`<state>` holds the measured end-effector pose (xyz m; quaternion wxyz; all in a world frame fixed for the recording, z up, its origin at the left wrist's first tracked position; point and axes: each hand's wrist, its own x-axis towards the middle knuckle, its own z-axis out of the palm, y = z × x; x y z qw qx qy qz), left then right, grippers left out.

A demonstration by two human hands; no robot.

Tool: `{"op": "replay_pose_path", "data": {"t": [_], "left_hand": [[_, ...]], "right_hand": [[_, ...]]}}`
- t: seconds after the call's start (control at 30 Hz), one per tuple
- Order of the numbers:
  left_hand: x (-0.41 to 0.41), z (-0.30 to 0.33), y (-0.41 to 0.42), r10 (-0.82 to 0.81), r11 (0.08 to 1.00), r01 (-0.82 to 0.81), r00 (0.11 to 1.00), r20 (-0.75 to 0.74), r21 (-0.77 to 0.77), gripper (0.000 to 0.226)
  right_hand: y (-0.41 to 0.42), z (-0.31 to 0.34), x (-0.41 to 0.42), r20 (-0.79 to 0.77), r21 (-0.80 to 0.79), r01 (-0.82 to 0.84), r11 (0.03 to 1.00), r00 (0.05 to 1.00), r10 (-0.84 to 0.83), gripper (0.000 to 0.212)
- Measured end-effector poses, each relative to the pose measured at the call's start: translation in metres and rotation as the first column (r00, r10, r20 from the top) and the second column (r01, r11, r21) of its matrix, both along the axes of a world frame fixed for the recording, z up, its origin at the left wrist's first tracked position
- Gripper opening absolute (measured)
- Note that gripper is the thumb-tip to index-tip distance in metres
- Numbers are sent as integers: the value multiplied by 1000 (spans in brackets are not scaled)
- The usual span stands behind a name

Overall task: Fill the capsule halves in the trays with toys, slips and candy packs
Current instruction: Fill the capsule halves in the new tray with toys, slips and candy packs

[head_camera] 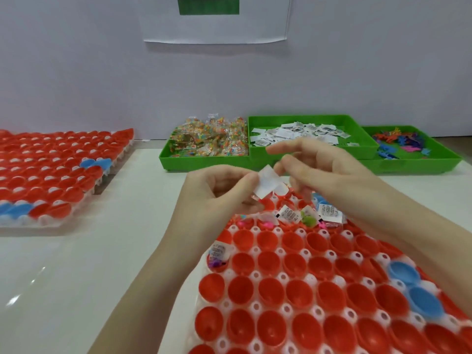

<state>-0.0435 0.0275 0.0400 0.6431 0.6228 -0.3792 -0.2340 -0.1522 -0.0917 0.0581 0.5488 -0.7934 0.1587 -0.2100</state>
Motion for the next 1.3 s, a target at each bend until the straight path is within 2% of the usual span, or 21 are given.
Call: {"op": "replay_pose_path", "data": {"t": [0.07, 0.1, 0.23, 0.33, 0.47, 0.6, 0.77, 0.87, 0.93, 1.1, 1.17, 1.2, 1.23, 1.3], "left_hand": [[-1, -4, 6, 10, 1000, -10, 1000, 7, 5, 14], [-1, -6, 10, 16, 1000, -16, 1000, 24, 12, 14], [-1, -15, 25, 77, 997, -78, 995, 58, 15, 14], [-3, -22, 32, 133, 991, -133, 990, 46, 3, 13], [-10, -28, 36, 125, 992, -128, 986, 110, 20, 17], [-14, -29, 39, 109, 994, -110, 990, 85, 12, 24], [-16, -27, 40, 54, 998, -56, 998, -45, -36, 28], [-16, -28, 41, 42, 997, -46, 997, -70, -57, 30], [-15, -30, 41, 43, 997, -46, 997, -57, -64, 30], [-11, -34, 41, 47, 998, -48, 998, -33, -49, 31], [-9, -37, 42, 46, 999, -46, 998, 42, 8, 32], [-7, -39, 43, 42, 997, -52, 988, 147, 64, 33], [-3, -41, 45, 29, 989, -72, 954, 299, 133, 32], [5, -42, 50, 3, 963, -155, 822, 570, 220, 31]], "right_hand": [[5, -3, -4, 32, 196, -55, 979, 998, 50, 34], [7, -5, -7, 51, 225, -70, 972, 997, 60, 38], [13, -12, -15, 95, 160, -29, 987, 995, 14, 40], [17, -12, -17, 138, 193, -5, 981, 990, -22, 34], [25, -12, -16, 186, 243, -68, 968, 982, 22, 28], [37, -12, -10, 233, 90, -49, 995, 972, 27, 29], [49, -21, 4, 196, -153, 12, 988, 980, 19, 32], [49, -25, 7, 159, -410, 92, 907, 987, -29, 30], [48, -27, 8, 112, -519, 103, 849, 992, -52, 25], [47, -28, 12, -24, -520, 45, 853, 997, -68, 18], [45, -31, 13, -86, -488, 2, 873, 995, -51, 11], [44, -33, 13, -111, -458, -9, 889, 993, -47, 9], [42, -36, 12, -128, -428, -13, 904, 991, -46, 8], [39, -45, 12, -166, -406, -7, 914, 984, -67, 8]]}}
